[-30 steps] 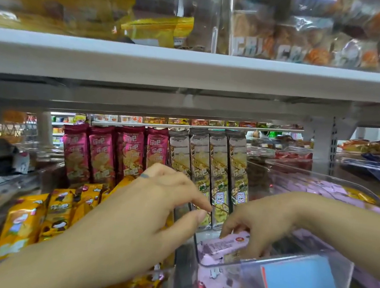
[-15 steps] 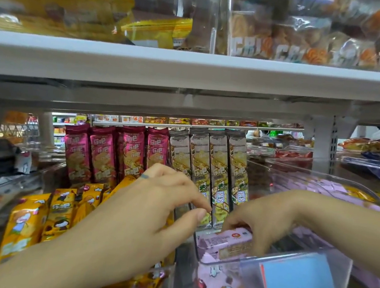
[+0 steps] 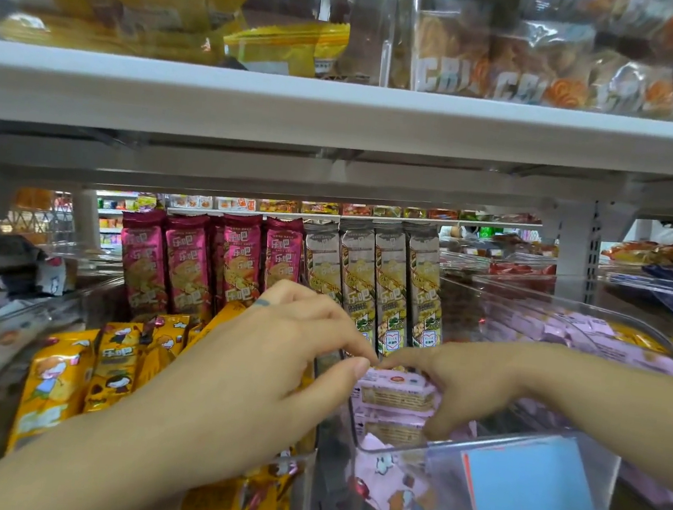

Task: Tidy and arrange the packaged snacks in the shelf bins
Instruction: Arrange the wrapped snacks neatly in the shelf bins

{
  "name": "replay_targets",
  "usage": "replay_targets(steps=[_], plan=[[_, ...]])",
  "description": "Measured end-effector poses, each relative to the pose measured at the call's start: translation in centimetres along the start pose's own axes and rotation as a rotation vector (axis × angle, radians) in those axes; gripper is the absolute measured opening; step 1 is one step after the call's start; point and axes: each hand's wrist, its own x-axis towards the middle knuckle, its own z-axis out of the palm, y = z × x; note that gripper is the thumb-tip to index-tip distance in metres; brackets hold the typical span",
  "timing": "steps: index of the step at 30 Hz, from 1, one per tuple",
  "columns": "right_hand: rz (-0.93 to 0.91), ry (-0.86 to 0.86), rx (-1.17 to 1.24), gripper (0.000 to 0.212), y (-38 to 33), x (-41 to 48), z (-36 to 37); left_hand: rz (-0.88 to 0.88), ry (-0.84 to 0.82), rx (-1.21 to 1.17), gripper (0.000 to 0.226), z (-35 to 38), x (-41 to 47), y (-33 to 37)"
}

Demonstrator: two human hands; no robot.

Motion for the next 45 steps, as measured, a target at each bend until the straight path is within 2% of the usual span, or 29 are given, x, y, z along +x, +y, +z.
replay_targets(steps=[4,10,15,20,25,29,35,38,41,45], plan=[[-0.02,0.083,0.029,0.067,-0.5,-0.9,-0.8,-0.017,-0.029,0.011,0.039,-0.6,-0.1,0.5],[-0.099,0.224,0.139,0.06,-1.7,-5.3,-3.8,-0.096,-0.203,0.061,0.033,-2.3,0.2,1.2],[-0.132,0.359,0.105,0.055,-4.4,-11.4,-5.9,-0.114,-0.136,0.048,0.03,-4.1,-0.4,2.3],[-0.156,0.354,0.073,0.053,-8.0,-16.1,-4.6,-0.108,-0.082,-0.05,0.019,-5.7,-3.2,4.9],[-0.19,0.333,0.126,0.052,-11.7,-19.1,-1.0,-0.087,-0.018,-0.048,0.022,-6.7,-7.8,6.8],[-0.219,0.328,0.184,0.046,-13.8,-19.8,4.0,-0.115,-0.065,-0.096,0.029,-6.6,-13.0,7.4],[-0.257,0.35,0.237,0.063,-15.1,-16.7,12.9,-0.264,-0.175,-0.101,0.029,-4.2,-20.7,6.7],[-0.215,0.402,0.274,0.068,-15.5,-13.9,16.9,-0.387,-0.227,-0.044,0.033,-3.0,-24.1,5.1],[-0.163,0.471,0.278,0.066,-16.1,-10.4,19.8,-0.486,-0.269,0.004,0.02,-2.3,-26.6,3.5],[-0.114,0.632,0.226,0.061,-18.0,-6.6,21.5,-0.534,-0.253,0.062,0.023,-1.8,-28.6,2.0]])
